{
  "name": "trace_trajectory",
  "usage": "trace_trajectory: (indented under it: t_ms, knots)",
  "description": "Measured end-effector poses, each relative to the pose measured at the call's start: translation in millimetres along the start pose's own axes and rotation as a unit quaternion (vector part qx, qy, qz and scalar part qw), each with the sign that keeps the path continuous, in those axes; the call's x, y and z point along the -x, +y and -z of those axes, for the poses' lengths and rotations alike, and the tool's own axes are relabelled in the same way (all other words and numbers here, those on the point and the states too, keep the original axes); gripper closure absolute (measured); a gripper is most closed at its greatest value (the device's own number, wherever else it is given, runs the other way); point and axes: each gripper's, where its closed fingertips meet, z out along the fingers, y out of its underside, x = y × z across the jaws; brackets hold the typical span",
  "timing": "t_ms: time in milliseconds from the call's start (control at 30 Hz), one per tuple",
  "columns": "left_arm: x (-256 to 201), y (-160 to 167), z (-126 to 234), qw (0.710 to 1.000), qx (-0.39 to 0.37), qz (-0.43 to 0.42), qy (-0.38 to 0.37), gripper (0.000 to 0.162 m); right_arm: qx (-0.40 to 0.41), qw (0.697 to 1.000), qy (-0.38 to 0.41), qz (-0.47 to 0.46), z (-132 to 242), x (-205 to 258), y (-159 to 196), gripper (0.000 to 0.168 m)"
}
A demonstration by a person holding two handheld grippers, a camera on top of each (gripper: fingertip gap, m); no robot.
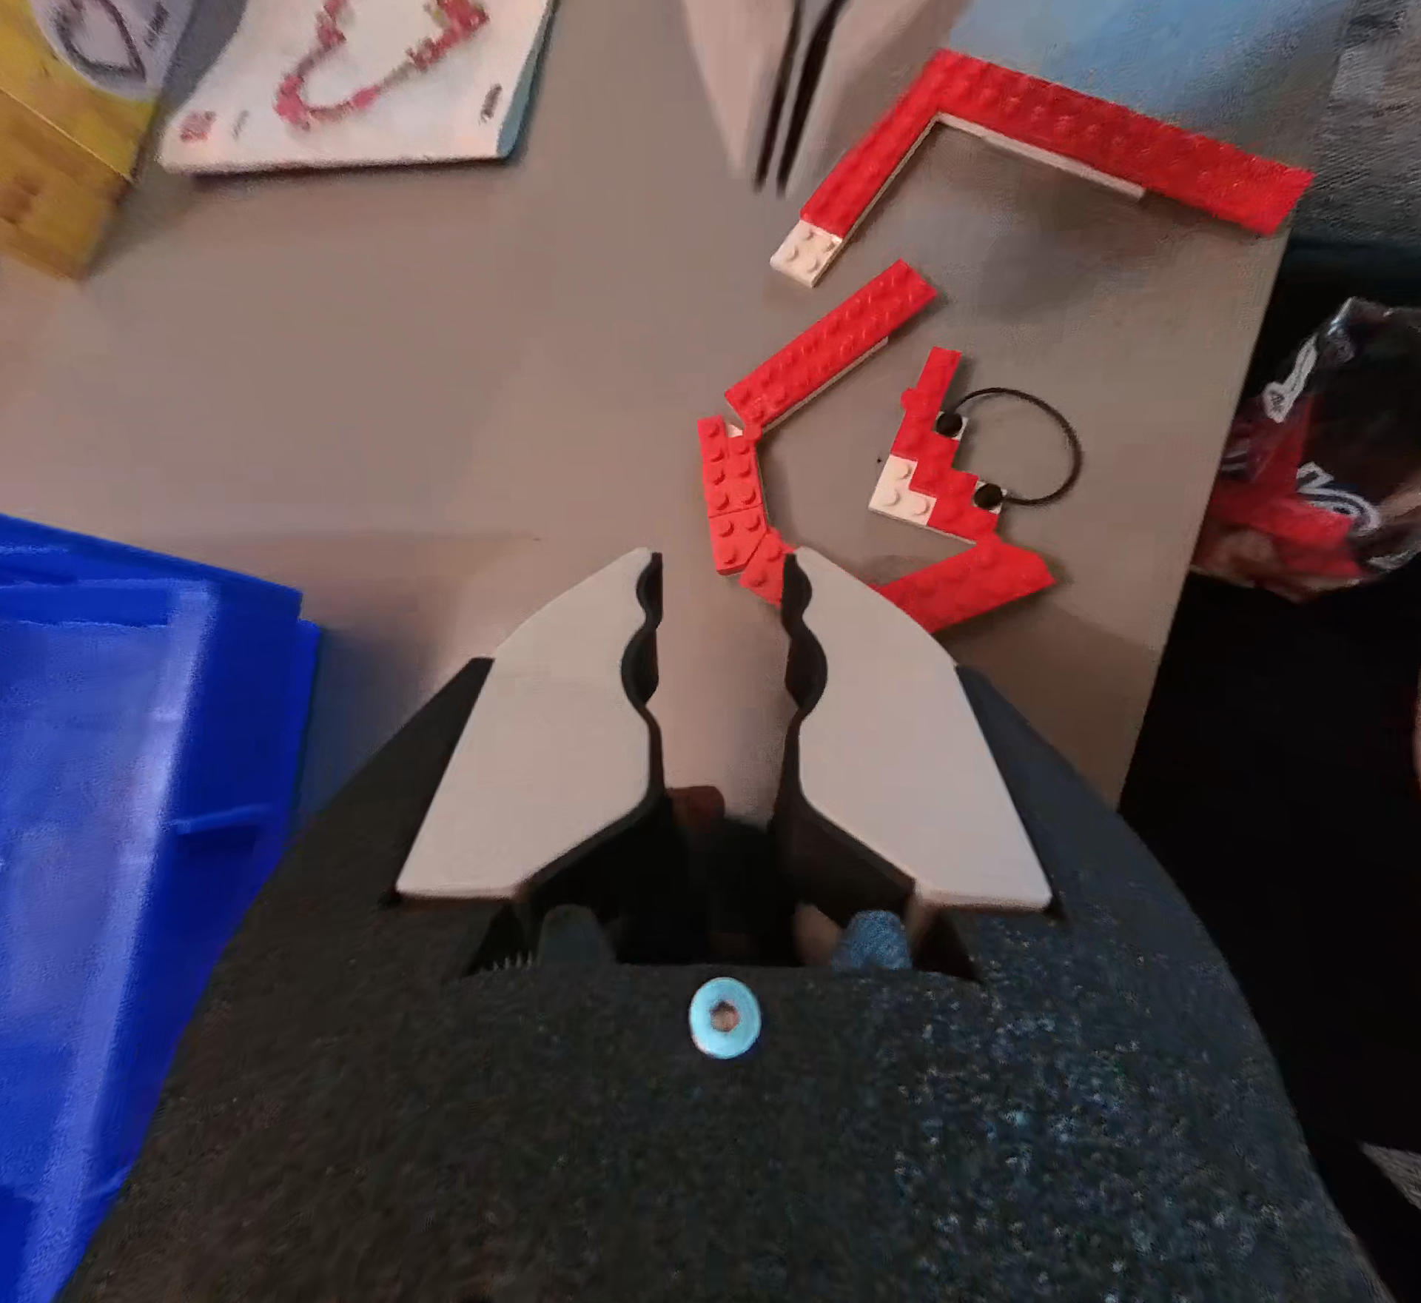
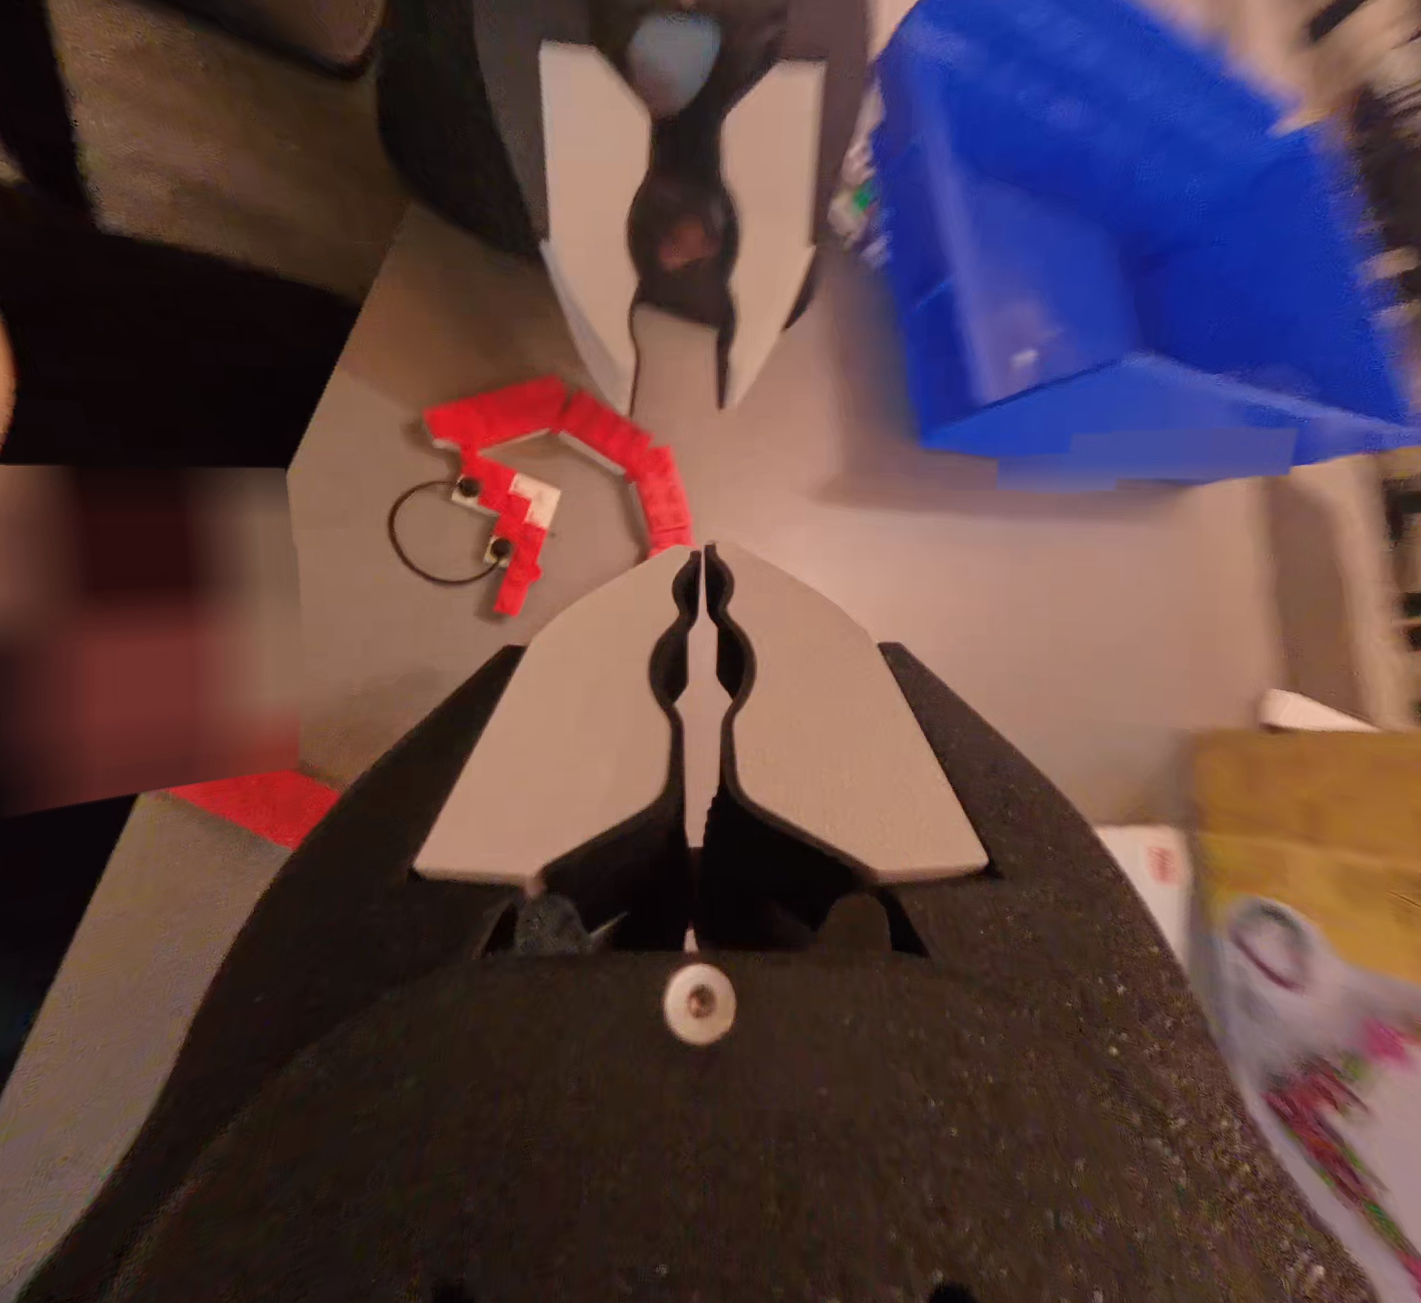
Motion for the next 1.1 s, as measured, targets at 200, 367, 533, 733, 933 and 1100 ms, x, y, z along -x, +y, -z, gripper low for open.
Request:
trace_trajectory:
  t_ms: [200, 367, 533, 733, 933, 1100]
  knots:
    - [-6.7, 1.3, -16.3, 0.999, -0.009, 0.023, 0.031, 0.140, -0.012, 0.987, -0.155, -0.052, -50.3, 6.2, 9.1, 0.146]
    - [-6.4, 1.7, -16.7, 0.999, -0.017, 0.016, 0.037, 0.156, -0.003, 0.972, -0.227, -0.065, -69.0, 16.6, 14.2, 0.142]
    - [-5.9, 3.2, -18.6, 0.999, -0.015, 0.016, 0.035, 0.157, 0.002, 0.967, -0.240, -0.085, -79.0, 19.0, 22.6, 0.142]
    - [-8.3, 3.0, -19.3, 0.999, -0.015, 0.008, 0.036, 0.162, -0.036, 0.968, -0.230, -0.089, -78.6, 16.5, 23.2, 0.152]
    - [-8.6, 3.5, -19.8, 0.997, -0.016, 0.056, 0.057, 0.162, -0.034, 0.989, -0.133, 0.057, -77.5, 14.0, 23.1, 0.152]
    - [-7.4, 4.3, -20.3, 0.996, -0.016, 0.069, 0.060, 0.162, -0.073, 0.983, -0.024, 0.164, -65.2, 8.8, 0.9, 0.152]
